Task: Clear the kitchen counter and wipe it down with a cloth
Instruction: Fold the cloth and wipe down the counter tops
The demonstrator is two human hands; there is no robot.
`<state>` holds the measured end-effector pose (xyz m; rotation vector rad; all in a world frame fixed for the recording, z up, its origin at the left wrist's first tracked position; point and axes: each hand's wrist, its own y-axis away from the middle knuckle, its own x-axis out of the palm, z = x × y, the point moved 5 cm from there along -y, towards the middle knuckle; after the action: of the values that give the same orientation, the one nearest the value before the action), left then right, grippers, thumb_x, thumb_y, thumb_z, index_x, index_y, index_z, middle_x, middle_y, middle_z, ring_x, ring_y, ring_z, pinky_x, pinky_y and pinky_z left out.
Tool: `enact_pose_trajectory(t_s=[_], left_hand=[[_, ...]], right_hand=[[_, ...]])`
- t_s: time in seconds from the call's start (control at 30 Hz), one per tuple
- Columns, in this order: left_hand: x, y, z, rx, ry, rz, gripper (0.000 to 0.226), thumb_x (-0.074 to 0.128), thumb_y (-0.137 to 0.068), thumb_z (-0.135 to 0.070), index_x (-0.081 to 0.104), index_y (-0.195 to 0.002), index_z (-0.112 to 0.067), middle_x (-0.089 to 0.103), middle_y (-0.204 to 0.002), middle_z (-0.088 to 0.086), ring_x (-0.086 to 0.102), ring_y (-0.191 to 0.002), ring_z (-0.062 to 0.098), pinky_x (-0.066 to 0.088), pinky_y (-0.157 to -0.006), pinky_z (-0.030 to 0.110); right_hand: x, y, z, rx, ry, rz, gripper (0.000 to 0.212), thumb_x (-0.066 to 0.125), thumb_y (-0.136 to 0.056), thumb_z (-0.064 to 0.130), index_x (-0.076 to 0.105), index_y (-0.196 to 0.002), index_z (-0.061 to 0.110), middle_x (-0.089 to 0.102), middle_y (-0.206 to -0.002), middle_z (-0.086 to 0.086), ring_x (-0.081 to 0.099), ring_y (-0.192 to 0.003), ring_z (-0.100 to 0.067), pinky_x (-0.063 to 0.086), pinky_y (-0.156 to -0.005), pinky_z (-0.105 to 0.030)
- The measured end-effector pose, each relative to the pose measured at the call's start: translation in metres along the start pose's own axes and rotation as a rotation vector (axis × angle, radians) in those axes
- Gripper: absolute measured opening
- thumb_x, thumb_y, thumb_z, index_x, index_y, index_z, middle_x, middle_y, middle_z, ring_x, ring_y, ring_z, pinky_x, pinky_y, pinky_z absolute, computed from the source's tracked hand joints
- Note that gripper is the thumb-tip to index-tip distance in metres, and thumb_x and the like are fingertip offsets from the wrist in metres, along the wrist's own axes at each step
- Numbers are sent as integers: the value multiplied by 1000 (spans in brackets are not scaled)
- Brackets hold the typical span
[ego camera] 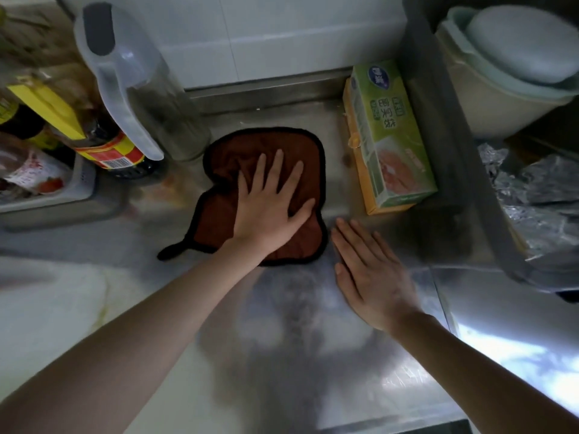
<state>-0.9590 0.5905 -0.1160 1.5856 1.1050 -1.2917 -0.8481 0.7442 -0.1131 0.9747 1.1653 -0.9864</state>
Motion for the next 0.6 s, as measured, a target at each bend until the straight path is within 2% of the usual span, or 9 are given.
enact_pose_trajectory(t_s=[0.13,0.2,0.3,0.47,0.53,0.6], left_hand=[[6,54,-10,96,-23,14,66,26,-87,-65,23,-145,-33,17,-156,6,14,-142,34,15,-108,59],[3,38,1,72,-24,22,68,26,-85,-69,19,-145,-38,10,-157,3,7,-143,33,12,-109,60],[-7,-12,22,-87,32,-3,70,26,-86,-68,9,-146,-37,-5,-158,4,-8,-143,33,1,-112,55],[-10,-66,35,-341,104,-120,65,23,-93,-56,12,-149,-22,-4,-157,9,-3,-143,30,-1,-114,49],[-17,-67,30,-348,57,-222,62,26,-94,-48,20,-147,-16,8,-156,12,8,-142,32,5,-114,49],[-20,-54,19,-227,32,-273,58,30,-93,-43,31,-143,-13,30,-147,16,29,-133,34,18,-111,49]], right_hand=[[-2,0,0,-3,1,-6,54,26,-95,35,37,-142,10,36,-149,-5,30,-139,-20,16,-114,-35],[-3,0,0,-6,-2,-16,54,27,-95,36,37,-142,11,36,-149,-5,30,-139,-20,18,-114,-36],[-2,0,1,-15,4,-27,54,26,-95,37,36,-142,12,34,-150,-4,27,-140,-18,18,-114,-36],[-3,0,1,-34,-7,-81,52,28,-95,36,38,-140,12,35,-148,-4,29,-139,-18,21,-113,-36],[-4,0,2,-35,-9,-92,53,28,-95,36,40,-140,11,36,-148,-4,31,-138,-18,21,-113,-35],[-4,0,2,-34,-5,-87,53,28,-95,36,40,-140,11,36,-148,-4,30,-138,-18,20,-113,-34]])
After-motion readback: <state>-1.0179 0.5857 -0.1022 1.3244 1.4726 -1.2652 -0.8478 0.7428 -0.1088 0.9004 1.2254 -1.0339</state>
